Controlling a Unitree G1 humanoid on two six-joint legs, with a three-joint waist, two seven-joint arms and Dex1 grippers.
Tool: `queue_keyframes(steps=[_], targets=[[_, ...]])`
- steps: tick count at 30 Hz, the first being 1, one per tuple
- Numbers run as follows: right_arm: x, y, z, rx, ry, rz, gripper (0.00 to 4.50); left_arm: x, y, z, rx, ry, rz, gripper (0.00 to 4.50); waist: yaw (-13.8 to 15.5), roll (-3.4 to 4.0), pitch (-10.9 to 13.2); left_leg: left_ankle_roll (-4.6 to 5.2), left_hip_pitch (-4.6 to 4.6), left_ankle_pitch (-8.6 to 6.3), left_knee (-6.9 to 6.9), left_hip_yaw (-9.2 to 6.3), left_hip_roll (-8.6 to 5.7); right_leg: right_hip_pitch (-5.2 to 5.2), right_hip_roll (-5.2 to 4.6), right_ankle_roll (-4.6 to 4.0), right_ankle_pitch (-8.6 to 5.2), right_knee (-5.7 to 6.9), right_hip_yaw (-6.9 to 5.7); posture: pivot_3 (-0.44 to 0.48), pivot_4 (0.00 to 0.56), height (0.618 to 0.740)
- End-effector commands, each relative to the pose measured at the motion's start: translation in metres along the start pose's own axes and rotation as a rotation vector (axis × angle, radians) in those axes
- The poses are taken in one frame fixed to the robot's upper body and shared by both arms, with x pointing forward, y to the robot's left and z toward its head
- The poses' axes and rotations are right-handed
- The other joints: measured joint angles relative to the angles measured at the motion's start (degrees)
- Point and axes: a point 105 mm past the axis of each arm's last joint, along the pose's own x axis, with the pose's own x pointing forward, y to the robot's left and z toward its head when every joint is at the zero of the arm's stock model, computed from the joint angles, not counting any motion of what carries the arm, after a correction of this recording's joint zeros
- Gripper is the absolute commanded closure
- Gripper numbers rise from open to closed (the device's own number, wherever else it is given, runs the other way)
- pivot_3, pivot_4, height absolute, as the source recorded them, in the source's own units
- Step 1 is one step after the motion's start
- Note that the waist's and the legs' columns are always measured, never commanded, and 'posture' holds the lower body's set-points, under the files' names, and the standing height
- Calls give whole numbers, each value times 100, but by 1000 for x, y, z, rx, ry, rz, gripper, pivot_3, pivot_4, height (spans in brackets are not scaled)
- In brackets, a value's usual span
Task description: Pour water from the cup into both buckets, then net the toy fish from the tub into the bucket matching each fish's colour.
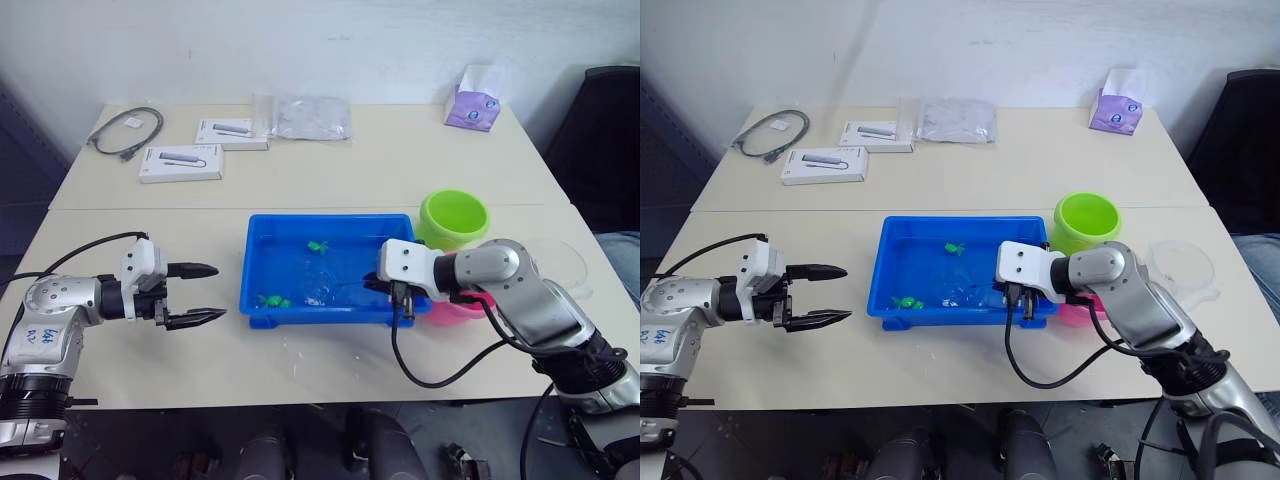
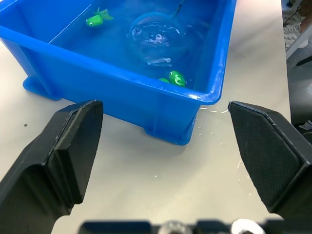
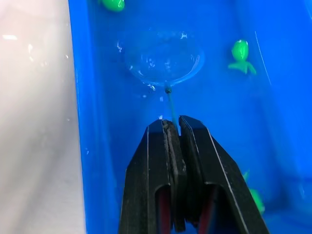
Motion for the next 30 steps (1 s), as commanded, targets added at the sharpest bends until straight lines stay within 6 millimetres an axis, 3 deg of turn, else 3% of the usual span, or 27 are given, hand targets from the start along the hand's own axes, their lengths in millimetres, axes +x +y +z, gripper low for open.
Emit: queue_keyframes(steps=[1, 8, 15, 30], targets=[[4, 1, 9, -75, -3, 30, 4500, -7, -1, 5, 27, 1, 8, 83, -21, 0, 0, 0, -2, 0, 0, -3, 0, 0, 0, 0, 0, 0, -1, 0, 150, 740], [17, 10, 13, -53, -5, 124, 4500, -7, -3, 5, 22, 6, 5, 83, -62, 0, 0, 0, -7, 0, 3, -10, 0, 1, -2, 0, 0, -1, -8, 0, 150, 740], [24, 4, 29, 88, -114, 132, 4500, -5, -4, 6, 18, -3, 11, 83, -71, 0, 0, 0, -7, 0, 2, -12, 2, 1, -1, 0, 0, 0, -14, 0, 150, 740], [11, -6, 26, 174, -110, 122, 4500, -2, -3, 5, 16, -16, 23, 83, -71, 0, 0, 0, -9, 0, 3, -13, 0, 1, -1, 0, 0, 0, -17, 0, 150, 740]])
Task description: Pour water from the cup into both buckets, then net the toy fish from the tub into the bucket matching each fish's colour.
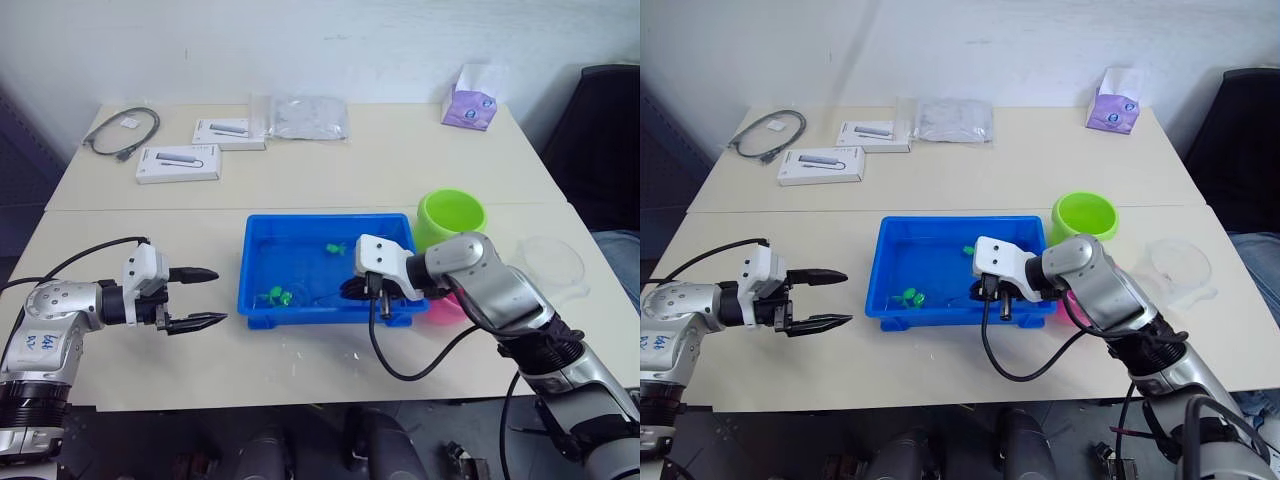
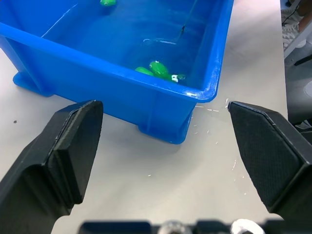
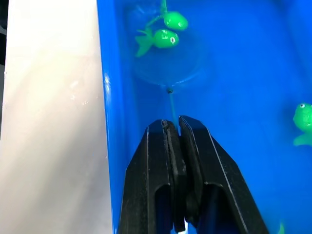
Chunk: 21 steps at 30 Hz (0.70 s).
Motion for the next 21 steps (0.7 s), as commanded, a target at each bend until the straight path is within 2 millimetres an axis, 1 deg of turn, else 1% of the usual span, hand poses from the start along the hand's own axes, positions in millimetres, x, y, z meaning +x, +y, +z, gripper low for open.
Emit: queue_keyframes(steps=[1, 6, 10, 16, 21], targets=[[-13, -8, 12, -15, -34, -31, 4500, -3, 0, 7, 26, -24, 11, 83, 0, 0, 0, 0, 0, 0, 0, 0, 0, 0, 0, 0, 0, 0, -1, 0, 150, 740], [-21, -9, 9, 15, -43, -47, 4500, -3, 1, 7, 27, -23, 13, 83, 3, 0, 0, 0, 0, 0, 0, 0, 0, 0, 0, 0, 0, 0, 0, 0, 150, 740], [-24, -6, 14, 75, -96, -41, 4500, -3, 1, 6, 26, -21, 13, 83, 2, 0, 0, 0, 0, 0, 0, 0, 0, 0, 0, 0, 0, 0, -1, 0, 150, 740], [-28, -4, 9, 89, -87, -49, 4500, -3, 2, 7, 27, -18, 12, 83, 2, 0, 0, 0, 0, 0, 0, 1, 0, 0, 0, 0, 0, 0, 0, 0, 150, 740], [-36, -4, 7, 89, -95, -72, 4500, -3, 3, 9, 32, -19, 8, 83, 9, 0, 0, 0, 0, 0, 0, 1, 0, 0, 0, 0, 0, 0, 0, 0, 150, 740]])
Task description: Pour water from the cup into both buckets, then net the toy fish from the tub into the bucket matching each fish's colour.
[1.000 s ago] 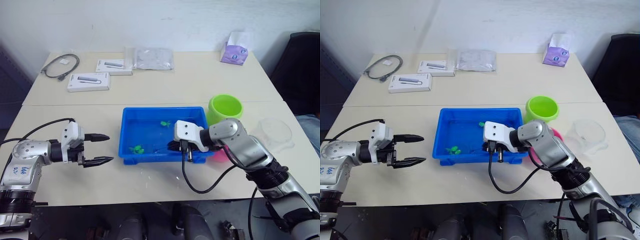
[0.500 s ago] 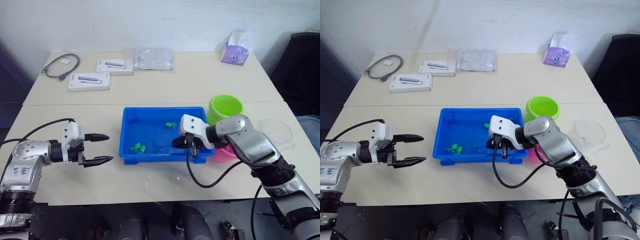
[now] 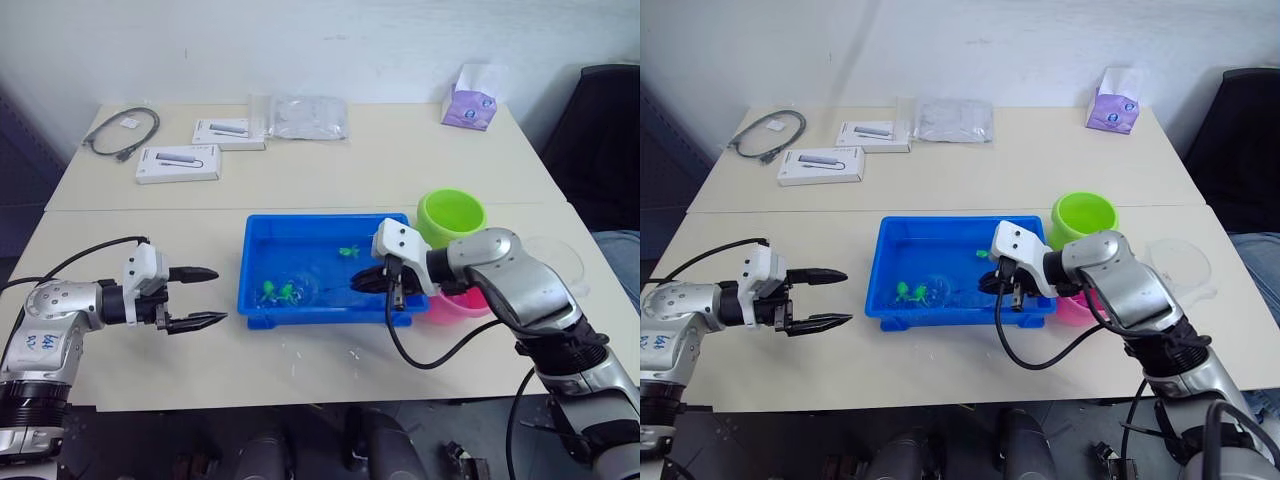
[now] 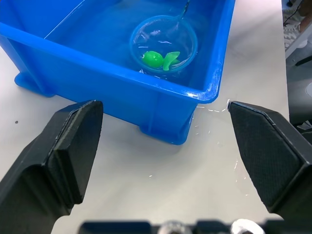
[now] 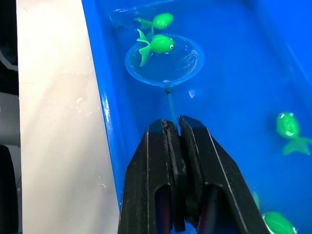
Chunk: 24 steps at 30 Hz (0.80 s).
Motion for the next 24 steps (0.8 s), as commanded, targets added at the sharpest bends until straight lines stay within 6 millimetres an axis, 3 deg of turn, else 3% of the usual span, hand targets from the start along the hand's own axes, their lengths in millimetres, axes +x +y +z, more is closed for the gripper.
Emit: queue_keyframes(steps=[1, 10, 15, 24], targets=[[-15, 0, 7, -34, -33, -28, 4500, -2, 2, 9, 28, -21, 6, 83, 6, 0, 0, 0, 0, 0, 0, 0, -1, 0, 0, 0, 0, 0, -1, 0, 150, 740], [-59, 9, 9, 28, -181, -148, 4500, 18, -2, 46, -8, -184, -24, 83, 38, -1, 0, 1, -2, 0, 4, -6, -2, 4, -1, 3, 2, 0, 7, 0, 150, 740], [-83, 21, 4, 73, -259, -256, 4500, 36, -7, 58, -9, -222, -53, 83, 104, -1, 0, 1, 1, 1, 4, -7, -3, 8, 13, 4, 2, 1, 29, 0, 150, 740], [-124, 20, -12, 109, -288, -516, 4500, 63, -8, 76, -46, -303, -106, 83, 166, -3, -1, 5, 7, 3, 9, 1, -9, 10, 26, 9, 5, 5, 59, 0, 150, 740]])
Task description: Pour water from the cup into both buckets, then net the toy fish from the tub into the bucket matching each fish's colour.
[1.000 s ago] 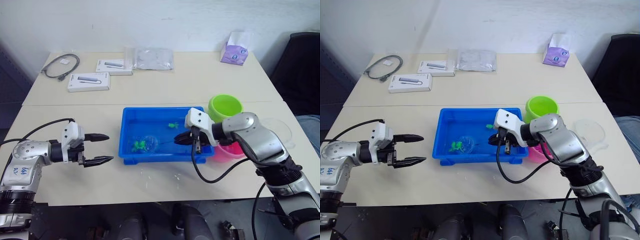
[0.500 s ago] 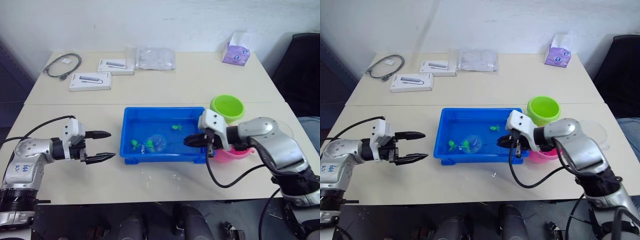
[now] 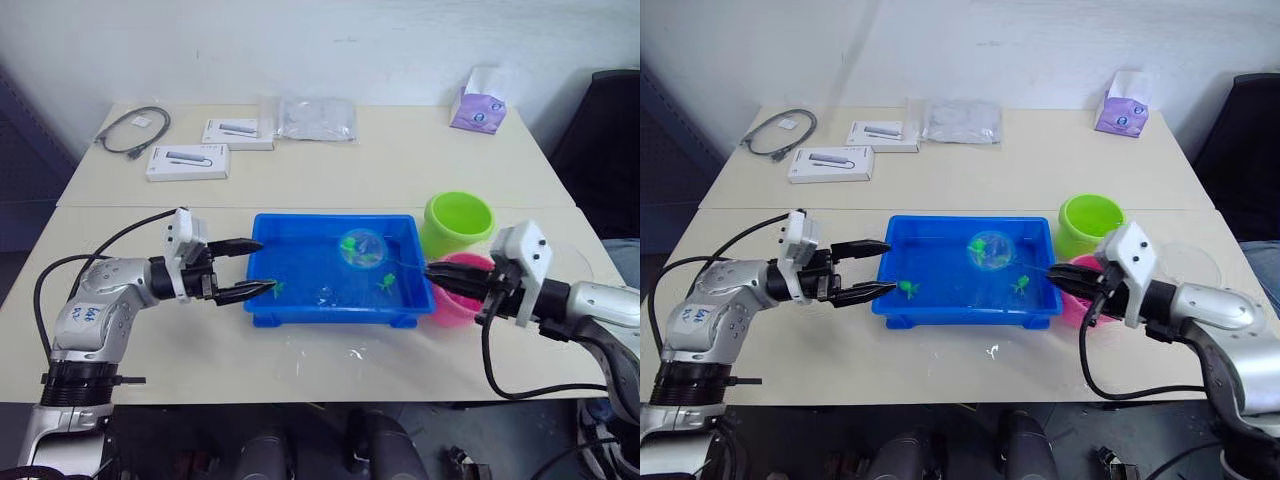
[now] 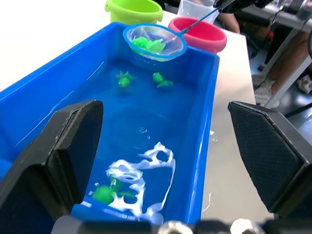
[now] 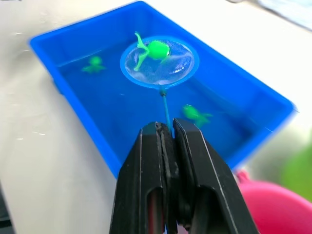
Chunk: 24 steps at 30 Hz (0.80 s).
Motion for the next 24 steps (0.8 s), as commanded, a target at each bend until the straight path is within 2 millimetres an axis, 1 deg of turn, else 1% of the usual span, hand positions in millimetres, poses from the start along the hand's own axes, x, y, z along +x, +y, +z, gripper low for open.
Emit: queue_keyframes(steps=[1, 4, 6, 10, 14, 15, 16, 18, 21, 24], targets=[[-23, -9, 21, -56, -67, -101, 4500, 9, 1, 14, 39, -43, -23, 83, 1, 0, 0, 1, 0, 1, 0, 0, -1, 0, 0, 1, 0, 0, 0, 0, 150, 740], [-43, -27, 24, -58, -73, -215, 4500, 15, 4, 19, 56, -62, -25, 83, 17, 0, 0, 2, 0, 2, 0, 0, -3, 0, 2, 2, 1, 0, 0, 0, 150, 740], [-57, -44, 23, -95, -49, -318, 4500, 19, 6, 24, 69, -83, -27, 83, 23, 0, 0, 4, 0, 3, 1, 3, -5, 0, 1, 5, 3, -1, 1, 0, 150, 740], [-73, -71, 17, -206, 1, -475, 4500, 27, 7, 30, 91, -109, -40, 83, 29, -2, -1, 6, 3, 4, 1, 5, -7, 5, 2, 7, 4, -2, 3, 0, 150, 740], [-76, -88, 12, -301, 21, -573, 4500, 32, 7, 32, 114, -118, -43, 83, 31, -2, -1, 6, 6, 5, -1, 10, -6, 4, 5, 7, 4, -1, 6, 0, 150, 740], [-76, -92, 11, -349, 37, -592, 4500, 34, 7, 33, 120, -121, -44, 83, 24, -1, -1, 4, 7, 6, 0, 11, -6, 4, 5, 7, 4, -1, 5, 0, 150, 740], [-75, -96, 10, -433, 75, -603, 4500, 35, 6, 34, 130, -125, -45, 83, 20, -1, -1, 3, 8, 7, 0, 13, -6, 4, 6, 7, 4, 0, 6, 0, 150, 740], [-72, -100, 7, -551, 137, -607, 4500, 37, 7, 37, 167, -135, -42, 83, 1, -1, -1, 3, 9, 8, 0, 15, -6, 4, 6, 8, 4, -1, 7, 0, 150, 740], [-71, -108, 4, -643, 188, -627, 4500, 40, 9, 41, 211, -158, -23, 83, -4, -1, -1, 1, 13, 9, 0, 17, -5, 4, 5, 7, 4, -1, 16, 0, 150, 740], [-66, -111, 0, -802, 269, -597, 4500, 42, 8, 39, 217, -152, -31, 83, -11, -1, -1, 1, 15, 10, 0, 20, -6, 4, 4, 7, 4, -2, 19, 0, 150, 740]])
